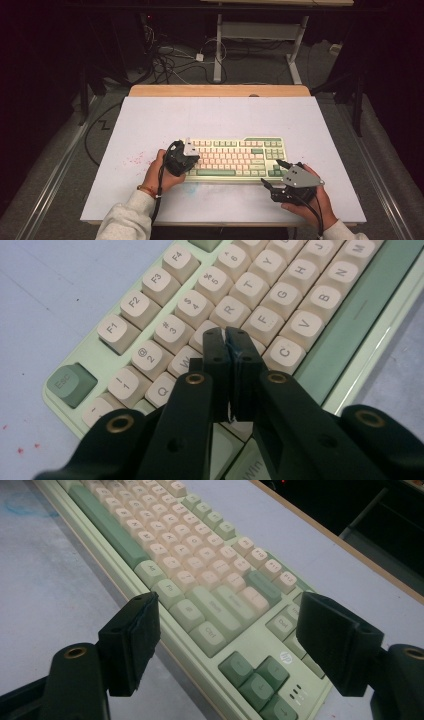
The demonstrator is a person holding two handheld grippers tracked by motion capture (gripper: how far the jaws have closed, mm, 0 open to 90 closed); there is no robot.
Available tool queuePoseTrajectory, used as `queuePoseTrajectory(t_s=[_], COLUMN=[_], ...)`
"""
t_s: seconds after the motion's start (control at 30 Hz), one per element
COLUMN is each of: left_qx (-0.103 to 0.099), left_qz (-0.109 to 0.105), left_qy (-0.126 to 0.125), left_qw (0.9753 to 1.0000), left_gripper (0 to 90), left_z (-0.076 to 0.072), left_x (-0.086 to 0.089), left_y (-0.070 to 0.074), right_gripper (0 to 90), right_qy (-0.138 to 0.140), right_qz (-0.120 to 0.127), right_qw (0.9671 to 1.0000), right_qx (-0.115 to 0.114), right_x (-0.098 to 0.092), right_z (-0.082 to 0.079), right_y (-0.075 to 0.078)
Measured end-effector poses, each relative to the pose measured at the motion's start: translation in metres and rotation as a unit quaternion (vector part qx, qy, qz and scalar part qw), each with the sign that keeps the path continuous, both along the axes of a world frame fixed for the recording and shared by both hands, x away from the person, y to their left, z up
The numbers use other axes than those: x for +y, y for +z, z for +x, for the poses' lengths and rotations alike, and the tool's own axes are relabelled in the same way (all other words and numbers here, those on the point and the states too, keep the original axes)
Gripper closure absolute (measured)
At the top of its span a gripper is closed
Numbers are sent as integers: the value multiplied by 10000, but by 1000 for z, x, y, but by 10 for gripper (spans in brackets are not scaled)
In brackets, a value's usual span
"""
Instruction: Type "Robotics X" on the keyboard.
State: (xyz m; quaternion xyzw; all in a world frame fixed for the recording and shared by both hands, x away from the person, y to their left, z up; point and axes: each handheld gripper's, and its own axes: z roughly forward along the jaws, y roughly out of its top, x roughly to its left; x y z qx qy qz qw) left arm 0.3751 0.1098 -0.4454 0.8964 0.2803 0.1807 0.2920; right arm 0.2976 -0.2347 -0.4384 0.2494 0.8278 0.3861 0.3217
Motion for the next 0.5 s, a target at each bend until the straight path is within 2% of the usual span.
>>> queuePoseTrajectory(t_s=[0.17,0.5], left_qx=[-77,-134], left_qz=[-85,-117], left_qy=[8,-85], left_qw=[9999,9998], left_gripper=[849,847], left_z=[-1,-6], left_x=[2,3], left_y=[5,12], right_gripper=[264,264], right_qy=[3,10], right_qz=[-7,-21], right_qw=[10000,10000], right_qx=[20,-3], right_x=[0,1], right_z=[1,0], right_y=[0,0])
